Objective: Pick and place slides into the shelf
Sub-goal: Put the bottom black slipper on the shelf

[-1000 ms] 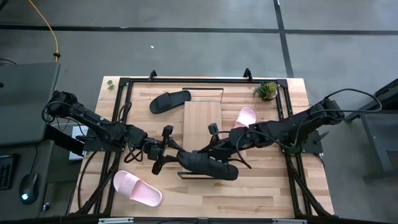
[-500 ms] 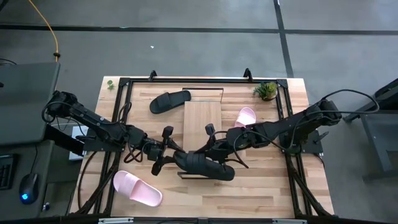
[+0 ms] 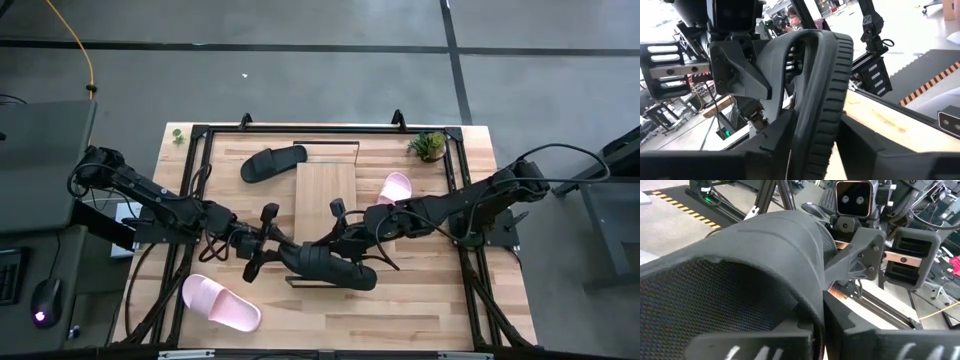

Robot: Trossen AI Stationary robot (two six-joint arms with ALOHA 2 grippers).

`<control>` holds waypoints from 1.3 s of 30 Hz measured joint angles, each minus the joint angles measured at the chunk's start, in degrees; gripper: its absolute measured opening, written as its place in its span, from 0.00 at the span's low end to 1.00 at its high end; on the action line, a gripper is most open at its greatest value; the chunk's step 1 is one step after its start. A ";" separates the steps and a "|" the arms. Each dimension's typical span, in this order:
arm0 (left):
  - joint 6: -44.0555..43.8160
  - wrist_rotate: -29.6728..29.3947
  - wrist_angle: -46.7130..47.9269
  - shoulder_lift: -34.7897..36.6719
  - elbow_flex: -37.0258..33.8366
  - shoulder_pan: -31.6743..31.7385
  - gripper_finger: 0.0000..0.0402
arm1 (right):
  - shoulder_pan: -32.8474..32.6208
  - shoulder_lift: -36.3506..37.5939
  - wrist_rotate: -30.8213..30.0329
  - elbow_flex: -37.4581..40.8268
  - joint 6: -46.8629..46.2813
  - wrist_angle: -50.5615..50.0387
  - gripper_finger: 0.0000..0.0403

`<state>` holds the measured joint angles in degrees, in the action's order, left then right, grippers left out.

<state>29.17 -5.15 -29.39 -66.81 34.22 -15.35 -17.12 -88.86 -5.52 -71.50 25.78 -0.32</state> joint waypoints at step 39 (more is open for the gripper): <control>6.56 -10.59 4.57 0.17 0.07 -0.02 0.06 | 0.17 1.75 -15.69 0.07 -6.05 -5.51 0.31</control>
<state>35.73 -15.74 -24.82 -66.63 34.28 -15.38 -16.95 -87.11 -21.21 -71.44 19.73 -5.82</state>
